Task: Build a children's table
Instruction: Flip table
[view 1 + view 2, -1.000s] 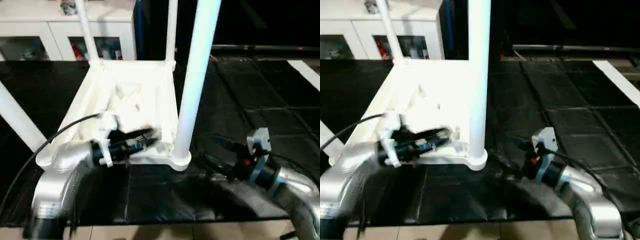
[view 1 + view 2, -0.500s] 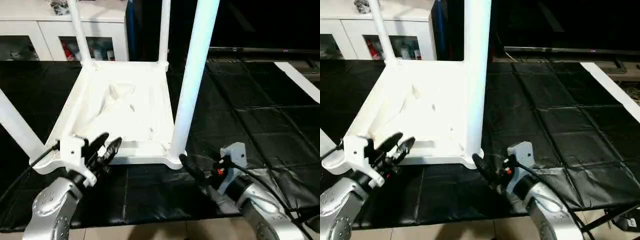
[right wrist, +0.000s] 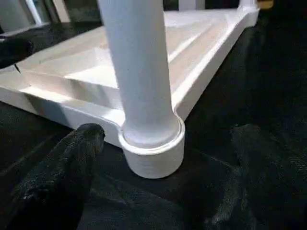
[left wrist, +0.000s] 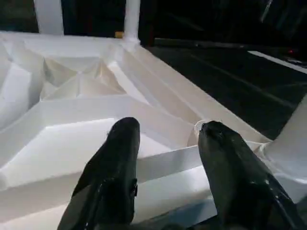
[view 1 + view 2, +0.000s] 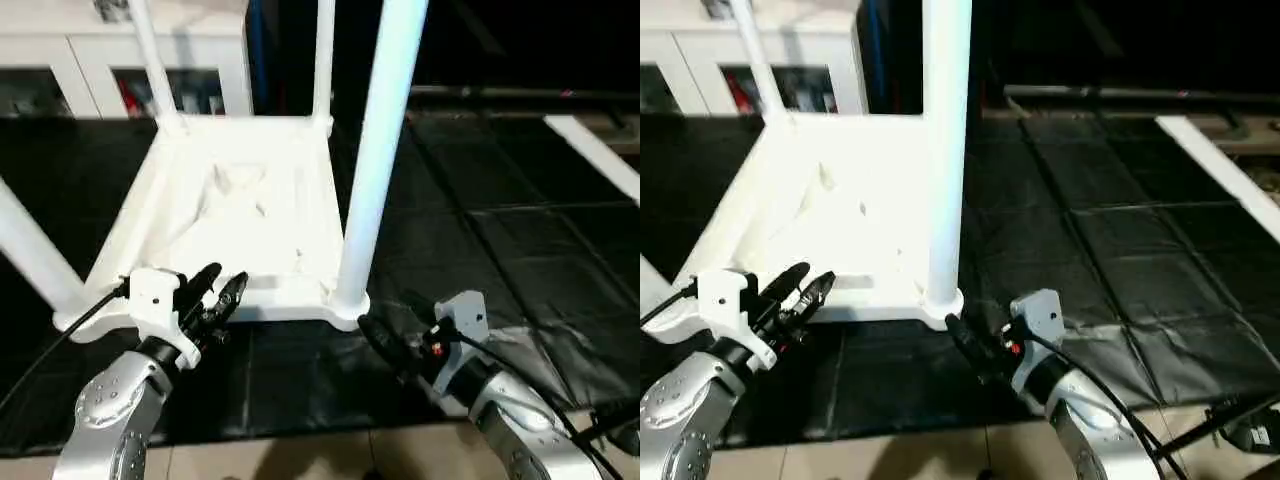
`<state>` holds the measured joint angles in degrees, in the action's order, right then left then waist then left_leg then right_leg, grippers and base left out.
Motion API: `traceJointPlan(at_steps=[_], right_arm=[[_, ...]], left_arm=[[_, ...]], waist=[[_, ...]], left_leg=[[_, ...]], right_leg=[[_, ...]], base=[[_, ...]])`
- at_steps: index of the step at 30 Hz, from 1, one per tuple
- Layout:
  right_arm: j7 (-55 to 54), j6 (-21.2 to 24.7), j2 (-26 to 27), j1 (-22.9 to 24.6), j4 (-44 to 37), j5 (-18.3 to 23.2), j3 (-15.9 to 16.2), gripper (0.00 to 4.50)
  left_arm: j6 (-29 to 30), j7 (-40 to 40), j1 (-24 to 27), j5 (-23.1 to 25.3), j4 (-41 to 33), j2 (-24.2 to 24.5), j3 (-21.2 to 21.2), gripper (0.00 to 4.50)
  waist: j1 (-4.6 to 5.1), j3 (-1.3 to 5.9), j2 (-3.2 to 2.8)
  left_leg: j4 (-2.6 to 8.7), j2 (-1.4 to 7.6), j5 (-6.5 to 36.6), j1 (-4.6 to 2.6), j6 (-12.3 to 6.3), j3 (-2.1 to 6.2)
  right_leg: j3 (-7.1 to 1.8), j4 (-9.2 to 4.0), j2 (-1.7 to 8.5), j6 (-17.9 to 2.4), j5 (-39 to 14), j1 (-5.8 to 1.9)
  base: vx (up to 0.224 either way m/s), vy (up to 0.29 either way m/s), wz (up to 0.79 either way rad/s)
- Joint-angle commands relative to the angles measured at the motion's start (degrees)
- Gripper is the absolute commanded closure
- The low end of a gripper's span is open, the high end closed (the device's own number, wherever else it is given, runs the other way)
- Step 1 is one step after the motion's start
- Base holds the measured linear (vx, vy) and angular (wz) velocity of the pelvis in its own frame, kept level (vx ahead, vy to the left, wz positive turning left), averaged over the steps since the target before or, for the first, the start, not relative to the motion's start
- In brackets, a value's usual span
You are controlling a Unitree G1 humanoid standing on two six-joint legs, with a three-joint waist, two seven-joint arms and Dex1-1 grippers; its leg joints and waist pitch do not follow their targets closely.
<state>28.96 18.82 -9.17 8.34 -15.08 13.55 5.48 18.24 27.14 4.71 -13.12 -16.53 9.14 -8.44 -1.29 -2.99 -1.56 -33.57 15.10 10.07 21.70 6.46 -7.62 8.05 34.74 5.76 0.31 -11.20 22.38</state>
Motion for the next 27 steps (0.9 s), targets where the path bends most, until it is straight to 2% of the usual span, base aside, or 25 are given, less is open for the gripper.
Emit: traceJointPlan(at_steps=[1,2,3,4,5,6,7,9,10,11,12,13,14,15,16,17,18,21,23,25,26,27], right_arm=[[-0.3,-0.6,-1.0,-0.8,0.6,-0.8,0.7,0.0],[-0.2,-0.8,-1.1,-0.8,0.7,-0.8,0.8,0.0],[-0.1,-0.9,-1.1,-0.8,0.8,-0.9,0.8,0.0],[0.1,-0.9,-1.1,-0.8,0.9,-0.8,0.9,0.0],[0.3,-1.0,-1.2,-0.8,0.9,-0.8,0.9,0.0],[0.3,-1.0,-1.2,-0.8,0.9,-0.8,0.9,0.0],[0.9,-1.1,-1.5,-0.7,1.0,-0.7,1.1,0.0],[1.4,-1.1,-1.8,-0.7,1.1,-0.5,1.4,0.0],[2.0,-0.9,-1.8,-0.8,1.1,-0.1,1.6,0.0],[2.7,-0.9,-2.1,-0.9,1.2,0.2,1.8,0.0],[3.2,-0.9,-2.4,-0.9,1.3,0.4,2.1,0.0],[4.5,-1.0,-3.0,-1.1,1.3,1.1,2.6,0.0],[5.0,-1.0,-3.2,-1.2,1.3,1.3,2.8,0.0],[7.0,-0.9,-4.0,-1.5,1.2,2.4,3.1,0.0],[9.0,-0.6,-4.5,-1.8,1.0,3.6,3.3,0.0],[11.1,-0.3,-5.1,-2.5,0.9,5.0,3.5,0.0],[11.6,-0.2,-5.2,-2.7,0.9,5.3,3.6,0.0],[13.3,-0.1,-5.5,-4.1,1.7,5.6,4.1,0.0],[14.7,-0.8,-4.8,-8.1,4.7,5.4,4.4,0.0],[14.6,-1.1,-4.1,-9.4,5.9,5.5,4.3,0.0],[14.6,-1.3,-3.9,-10.1,6.6,5.6,4.3,0.0],[13.6,-2.1,-3.2,-11.3,7.9,5.0,4.2,0.0]], left_arm=[[-0.2,-0.6,0.4,0.2,0.0,-0.1,0.6,2.24],[-0.3,-0.7,0.4,0.2,0.0,-0.1,0.6,2.24],[-0.4,-0.8,0.5,0.2,0.0,-0.2,0.6,2.24],[-0.4,-1.1,0.7,0.3,-0.1,-0.2,0.7,2.24],[-0.4,-1.3,1.1,0.4,-0.2,-0.2,0.7,2.24],[-0.4,-1.3,1.1,0.4,-0.2,-0.2,0.7,2.24],[-0.5,-1.6,1.6,0.5,-0.3,-0.3,0.7,2.24],[-0.7,-2.1,2.1,0.5,-0.4,-0.1,0.5,2.24],[-0.8,-2.6,2.4,0.4,-0.6,-0.1,0.2,2.24],[-1.0,-3.1,2.8,0.1,-0.8,-0.3,-0.4,2.24],[-1.1,-3.5,3.0,-0.2,-1.0,-0.6,-0.8,2.24],[-1.6,-4.6,3.5,-0.5,-1.4,-1.3,-1.9,2.24],[-2.0,-5.0,3.8,-0.7,-1.7,-1.5,-2.4,1.94],[-3.5,-6.1,5.0,-1.2,-2.5,-2.3,-3.9,1.94],[-5.4,-6.5,6.0,-1.7,-3.1,-2.9,-5.2,1.88],[-7.2,-6.2,7.1,-2.5,-3.7,-3.0,-6.6,1.88],[-7.6,-6.1,7.4,-2.6,-3.8,-2.9,-6.9,1.84],[-9.4,-5.5,8.2,-3.4,-3.7,-2.5,-8.1,1.56],[-13.6,-5.1,9.2,-3.8,-3.6,-2.6,-9.6,1.45],[-15.0,-5.0,9.6,-3.8,-3.6,-2.9,-9.7,1.42],[-15.9,-5.1,9.9,-3.8,-3.7,-3.2,-9.7,1.23],[-17.8,-5.7,10.2,-3.2,-3.6,-3.7,-10.0,1.12]], waist=[[-2.23,0.72,0.38],[-2.89,0.94,3.14],[-3.17,0.23,2.59],[-3.53,2.02,3.1],[-3.68,2.1,2.81],[-4.02,2.24,3.12],[-4.18,2.4,2.45],[-3.89,2.35,1.89],[-3.62,2.2,1.51],[-3.46,2.03,1.92],[-3.47,1.95,1.75],[-3.36,1.91,1.63],[-3.28,1.87,1.67],[-3.3,1.83,1.59],[-3.3,1.91,1.52],[-3.39,2.02,1.27],[-3.26,1.96,1.47],[-3.64,2.14,1.61],[-3.73,2.13,1.83],[-3.76,2.23,1.82],[-3.77,2.28,1.9],[-3.76,2.29,2.27]], left_leg=[[10.78,2.37,50.0,0.68,-3.35,-2.27],[2.6,-2.71,38.2,-2.95,1.34,-2.77],[-1.87,-4.14,31.4,-4.53,1.62,-2.27],[0.32,-3.43,14.0,0.42,1.67,-0.75],[2.16,-3.01,13.4,1.25,2.58,-0.79],[2.66,-3.17,13.8,0.92,2.73,-0.95],[3.39,-3.13,14.8,-0.25,2.45,-1.25],[4.2,-2.89,15.1,0.06,2.21,-1.11],[4.77,-2.65,18.0,0.01,2.32,-0.94],[4.99,-2.61,21.2,-0.21,2.29,-0.83],[5.03,-2.58,22.9,-0.52,2.27,-0.75],[5.28,-2.46,25.3,-0.96,2.06,-0.53],[5.51,-2.44,25.5,-0.77,1.9,-0.46],[5.64,-2.44,25.9,-0.74,1.8,-0.46],[5.7,-2.28,26.9,-1.13,1.52,-0.48],[5.74,-2.24,26.3,-1.08,1.23,-0.44],[5.82,-2.21,26.1,-0.92,1.08,-0.54],[5.71,-2.17,25.2,-1.48,0.92,-0.88],[5.71,-2.22,24.8,-1.45,0.87,-1.01],[5.68,-2.2,24.4,-1.42,1.08,-1.05],[5.63,-2.19,24.1,-1.43,1.09,-1.11],[5.63,-2.18,24.0,-1.34,0.96,-1.14]], right_leg=[[-5.17,5.94,-0.24,-0.8,-16.5,-3.66],[-6.97,-5.7,2.53,4.1,-45.0,1.52],[-6.48,-9.38,4.66,5.5,-59.2,4.53],[-7.08,-7.01,5.04,4.8,-55.5,-0.93],[-6.56,-6.05,3.56,4.3,-48.5,-1.6],[-5.98,-6.04,2.51,4.3,-44.0,-1.57],[-6.11,-5.41,1.12,1.8,-34.0,-0.93],[-6.02,-5.09,0.78,0.1,-30.0,-1.44],[-5.76,-5.15,0.63,-1.0,-28.6,-1.58],[-5.64,-5.43,0.61,-1.2,-28.8,-1.52],[-5.67,-5.51,0.7,-1.5,-29.2,-1.35],[-5.74,-5.77,0.91,-2.2,-28.1,-1.66],[-5.68,-5.71,0.88,-2.2,-27.4,-1.93],[-5.62,-5.73,0.9,-2.3,-27.2,-2.05],[-5.6,-6.08,1.08,-2.5,-26.8,-2.08],[-5.74,-5.97,1.18,-3.0,-25.0,-2.29],[-5.78,-6.02,1.11,-3.0,-24.3,-2.34],[-6.14,-6.03,1.06,-3.5,-22.3,-1.94],[-6.41,-5.88,1.07,-3.7,-22.5,-1.82],[-6.54,-5.84,1.17,-3.6,-22.9,-1.8],[-6.61,-5.86,1.19,-3.5,-22.9,-1.75],[-6.59,-5.91,1.2,-3.3,-23.5,-1.77]], base=[[-0.025,-0.107,-0.04],[-0.025,-0.107,-0.04],[-0.037,-0.07,-0.21],[-0.003,0.011,-0.27],[-0.003,0.011,-0.27],[0.0,0.0,0.0],[0.0,0.0,0.0],[0.0,0.0,0.0],[-0.03,0.067,-0.09],[-0.03,0.067,-0.09],[-0.003,0.071,-0.04],[0.006,0.07,-0.05],[0.006,0.07,-0.05],[-0.005,0.071,-0.09],[0.004,0.062,-0.07],[0.004,0.062,-0.07],[0.0,0.0,0.0],[0.0,0.0,0.0],[0.0,0.0,0.0],[0.0,0.0,0.0],[0.0,0.0,0.0],[0.0,0.0,0.0]])
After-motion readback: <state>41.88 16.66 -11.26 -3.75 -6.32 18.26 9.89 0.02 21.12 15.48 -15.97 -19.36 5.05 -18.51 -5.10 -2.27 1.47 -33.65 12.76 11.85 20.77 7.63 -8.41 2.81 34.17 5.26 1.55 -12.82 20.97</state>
